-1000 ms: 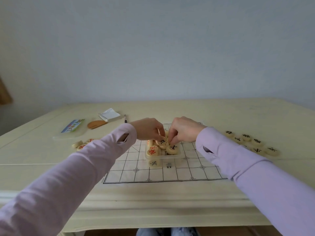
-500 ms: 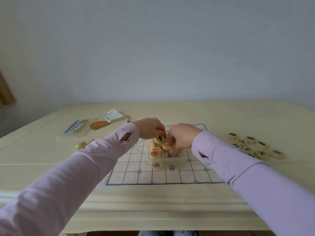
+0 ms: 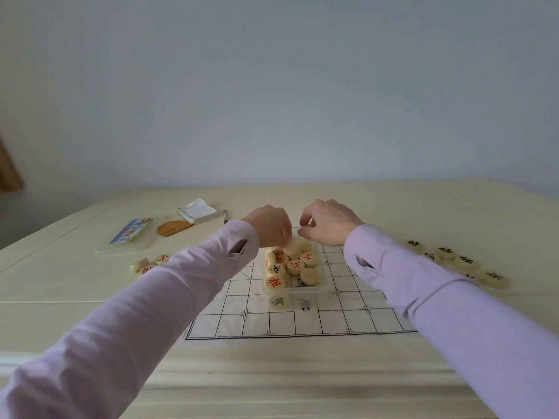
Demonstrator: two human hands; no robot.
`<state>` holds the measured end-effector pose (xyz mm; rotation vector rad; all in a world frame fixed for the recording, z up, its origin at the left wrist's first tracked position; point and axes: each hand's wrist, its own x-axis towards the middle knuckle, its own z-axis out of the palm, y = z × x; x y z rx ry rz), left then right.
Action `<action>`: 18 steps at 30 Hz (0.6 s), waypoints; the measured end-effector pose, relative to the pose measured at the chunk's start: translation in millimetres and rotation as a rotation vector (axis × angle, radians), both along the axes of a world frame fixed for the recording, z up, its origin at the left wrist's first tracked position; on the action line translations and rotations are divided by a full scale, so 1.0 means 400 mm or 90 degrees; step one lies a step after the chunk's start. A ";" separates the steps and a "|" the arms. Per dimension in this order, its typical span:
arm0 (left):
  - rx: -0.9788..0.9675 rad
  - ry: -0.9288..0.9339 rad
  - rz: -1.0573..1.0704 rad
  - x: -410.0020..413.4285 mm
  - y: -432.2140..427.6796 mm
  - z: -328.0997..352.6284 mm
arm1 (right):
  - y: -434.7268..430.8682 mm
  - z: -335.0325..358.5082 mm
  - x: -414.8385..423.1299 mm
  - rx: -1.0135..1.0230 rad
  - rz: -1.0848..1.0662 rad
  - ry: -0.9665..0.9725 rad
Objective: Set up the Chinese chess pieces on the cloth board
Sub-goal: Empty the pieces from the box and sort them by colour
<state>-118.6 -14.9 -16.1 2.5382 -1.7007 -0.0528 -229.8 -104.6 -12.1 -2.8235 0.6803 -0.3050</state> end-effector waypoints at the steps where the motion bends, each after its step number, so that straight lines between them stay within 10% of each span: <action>1: 0.009 0.005 -0.017 -0.001 -0.008 -0.005 | -0.005 0.001 0.001 0.010 -0.004 -0.005; 18: 0.129 0.079 -0.107 -0.007 -0.022 -0.037 | -0.068 -0.023 0.002 0.284 -0.040 -0.135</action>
